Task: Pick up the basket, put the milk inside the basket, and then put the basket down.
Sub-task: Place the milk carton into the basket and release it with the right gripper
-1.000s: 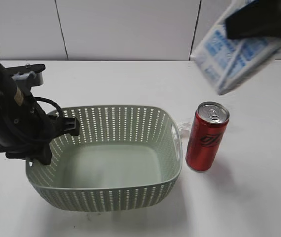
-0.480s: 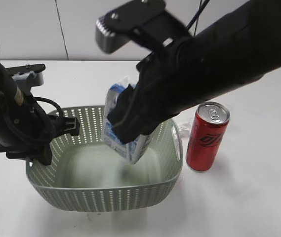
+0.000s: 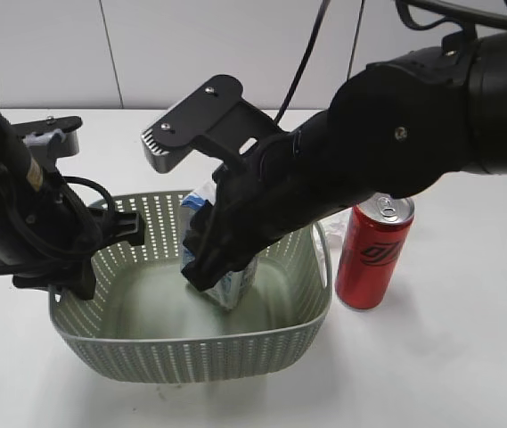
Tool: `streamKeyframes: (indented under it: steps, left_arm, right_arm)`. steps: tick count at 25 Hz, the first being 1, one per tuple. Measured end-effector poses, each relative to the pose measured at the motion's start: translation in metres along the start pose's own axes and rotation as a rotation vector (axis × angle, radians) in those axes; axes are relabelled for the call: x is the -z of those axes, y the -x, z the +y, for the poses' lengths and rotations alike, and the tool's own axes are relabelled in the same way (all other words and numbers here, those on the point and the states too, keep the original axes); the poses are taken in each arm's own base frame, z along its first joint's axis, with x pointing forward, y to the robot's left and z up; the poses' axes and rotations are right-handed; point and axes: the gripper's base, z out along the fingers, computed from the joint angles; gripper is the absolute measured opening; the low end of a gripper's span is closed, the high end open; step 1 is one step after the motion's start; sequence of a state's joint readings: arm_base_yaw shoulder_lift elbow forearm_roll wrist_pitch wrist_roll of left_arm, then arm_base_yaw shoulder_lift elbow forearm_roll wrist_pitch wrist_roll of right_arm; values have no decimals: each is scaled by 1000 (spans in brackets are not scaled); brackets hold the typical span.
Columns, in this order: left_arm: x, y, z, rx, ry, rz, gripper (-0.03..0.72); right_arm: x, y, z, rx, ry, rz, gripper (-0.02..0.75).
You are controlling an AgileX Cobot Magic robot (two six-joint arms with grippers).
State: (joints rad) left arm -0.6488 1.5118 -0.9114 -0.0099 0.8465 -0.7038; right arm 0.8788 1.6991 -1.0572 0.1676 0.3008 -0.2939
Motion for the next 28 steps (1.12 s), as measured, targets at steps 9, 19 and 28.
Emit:
streamKeyframes:
  steps: [9,19,28]
  left_arm:
    - [-1,-1,2,-8,14,6,-1]
    - [-1,-2,3,-11,23,16,-1]
    - [-1,-2,2,-11,22,15,-1]
  right_arm:
    - [-1,-5,1,5,14,55,464]
    - [39,8,1,-27,15,13,613]
    - [88,30,-65,-226,-96,14,598]
